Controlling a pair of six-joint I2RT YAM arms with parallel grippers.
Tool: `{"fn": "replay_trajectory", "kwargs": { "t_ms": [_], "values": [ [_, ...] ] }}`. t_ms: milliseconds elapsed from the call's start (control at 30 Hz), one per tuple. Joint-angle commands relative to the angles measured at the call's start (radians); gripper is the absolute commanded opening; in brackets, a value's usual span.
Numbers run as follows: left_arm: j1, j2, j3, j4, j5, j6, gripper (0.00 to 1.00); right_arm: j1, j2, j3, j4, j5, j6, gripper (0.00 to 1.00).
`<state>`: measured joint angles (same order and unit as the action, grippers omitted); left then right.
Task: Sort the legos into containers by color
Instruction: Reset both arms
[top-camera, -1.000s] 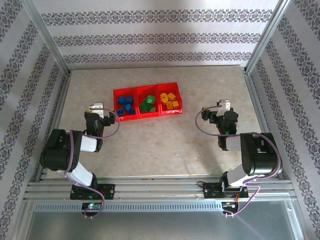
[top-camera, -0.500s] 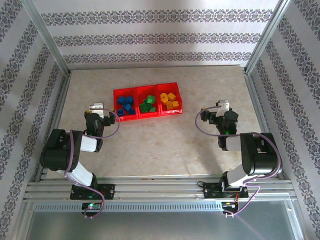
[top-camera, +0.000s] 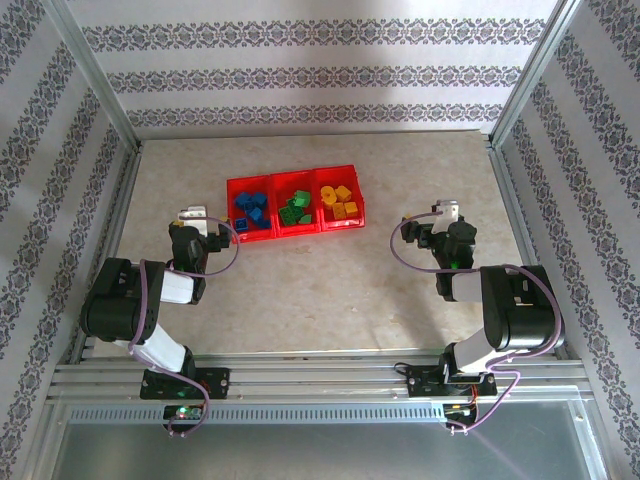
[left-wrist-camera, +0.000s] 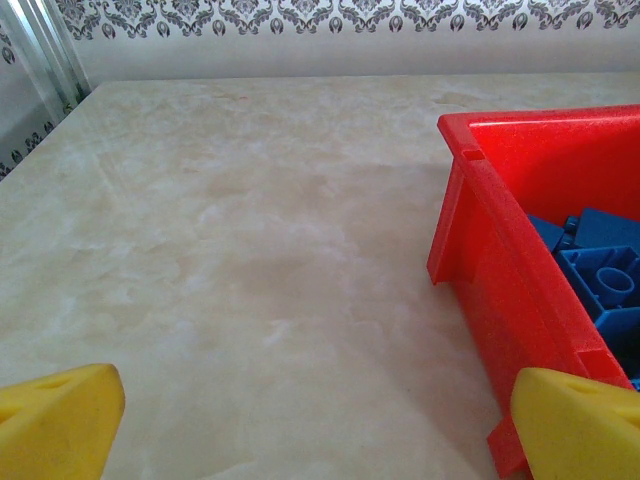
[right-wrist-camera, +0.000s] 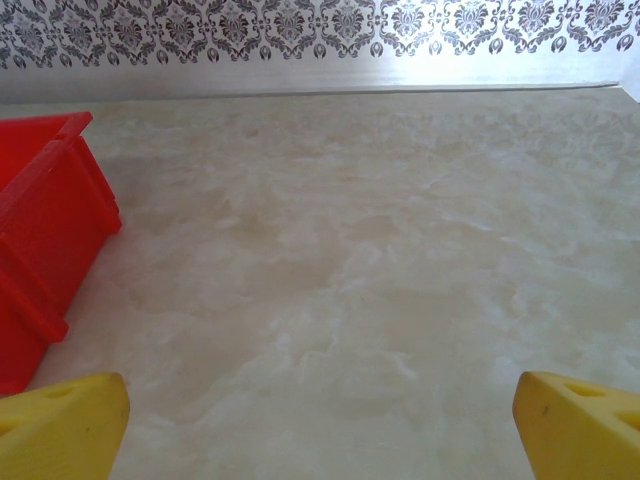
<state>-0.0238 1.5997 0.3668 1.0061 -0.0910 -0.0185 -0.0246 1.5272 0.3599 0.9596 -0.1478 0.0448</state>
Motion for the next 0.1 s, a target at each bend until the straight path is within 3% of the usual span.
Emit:
{"fn": "replay_trajectory", "kwargs": {
  "t_ms": [0, 67],
  "values": [
    [0.013, -0.006, 0.006, -0.027, -0.010, 0.000, 1.00, -0.006, 0.005, 0.007, 0.011, -0.019, -0.016, 0.98],
    [0.013, -0.007, 0.006, -0.026, -0.010, 0.000, 1.00, -0.006, 0.005, 0.008, 0.011, -0.019, -0.017, 0.98]
  ]
}}
